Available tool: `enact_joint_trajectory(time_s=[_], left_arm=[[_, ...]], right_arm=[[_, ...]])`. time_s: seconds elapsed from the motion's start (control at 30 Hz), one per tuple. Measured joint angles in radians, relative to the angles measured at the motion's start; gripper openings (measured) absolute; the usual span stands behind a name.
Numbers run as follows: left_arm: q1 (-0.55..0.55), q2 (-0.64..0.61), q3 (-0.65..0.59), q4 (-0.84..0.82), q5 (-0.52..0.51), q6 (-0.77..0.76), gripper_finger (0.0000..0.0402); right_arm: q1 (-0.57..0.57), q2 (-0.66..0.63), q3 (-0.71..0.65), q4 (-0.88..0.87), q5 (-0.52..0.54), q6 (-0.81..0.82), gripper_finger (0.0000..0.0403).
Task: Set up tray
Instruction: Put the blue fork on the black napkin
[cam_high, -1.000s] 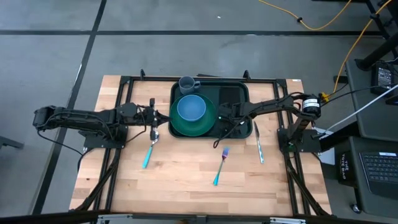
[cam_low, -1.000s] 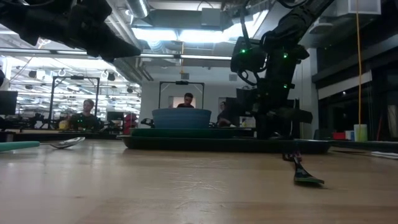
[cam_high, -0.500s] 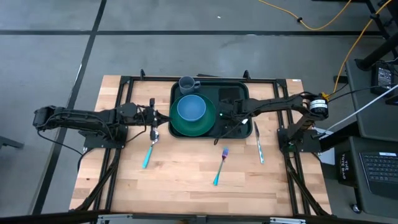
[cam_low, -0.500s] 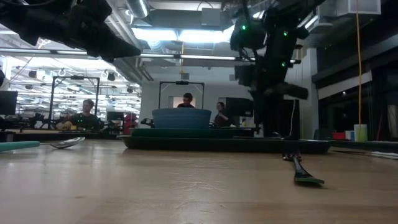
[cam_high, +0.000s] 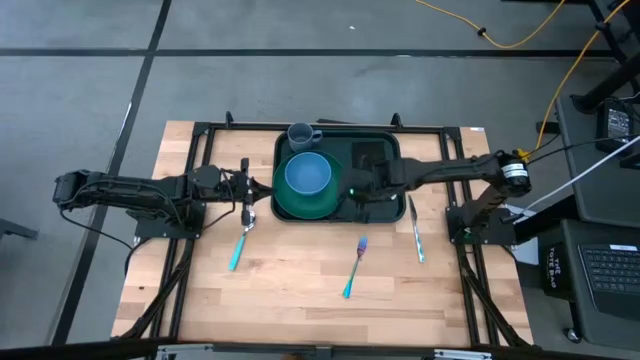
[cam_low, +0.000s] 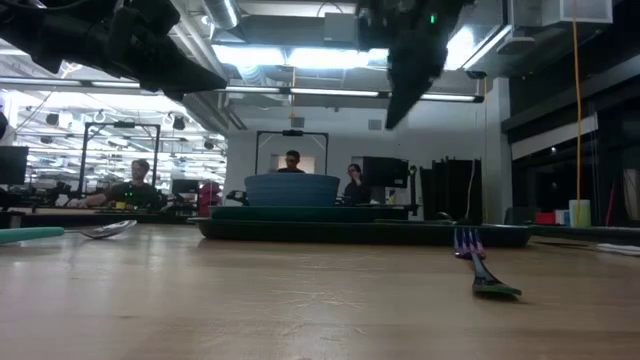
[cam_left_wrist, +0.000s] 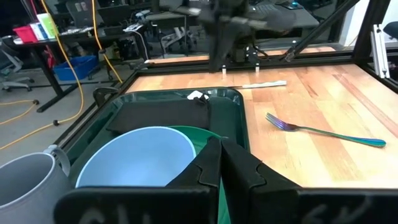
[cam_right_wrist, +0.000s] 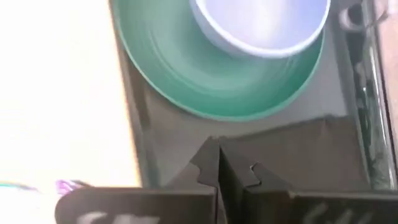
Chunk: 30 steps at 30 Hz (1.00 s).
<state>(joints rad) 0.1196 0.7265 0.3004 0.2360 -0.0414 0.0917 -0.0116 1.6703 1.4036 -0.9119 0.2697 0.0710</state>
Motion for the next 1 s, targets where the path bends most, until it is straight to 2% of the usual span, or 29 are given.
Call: enact_joint_trajectory(time_s=[0.23,0.47,0.57,0.77,1.0], left_arm=[[0.0,0.0,0.0,0.005,0.007,-0.008,0.0003],[-0.016,-0.009,0.0,0.103,0.014,0.02,0.0002],[-0.021,-0.044,0.0,0.068,0.034,0.024,0.0002],[-0.022,-0.182,0.0,-0.135,0.044,0.014,0.0002],[-0.022,-0.31,0.0,-0.167,0.066,0.034,0.0001]], right_arm=[[0.185,0.0,0.013,-0.002,0.139,0.263,0.0002],[0.325,0.006,0.013,-0.007,0.157,0.523,0.0002],[0.372,0.018,0.012,-0.007,0.155,0.603,0.0002],[0.415,0.04,0.012,-0.01,0.15,0.716,0.0002],[0.414,0.047,0.011,-0.005,0.031,0.896,0.0002]])
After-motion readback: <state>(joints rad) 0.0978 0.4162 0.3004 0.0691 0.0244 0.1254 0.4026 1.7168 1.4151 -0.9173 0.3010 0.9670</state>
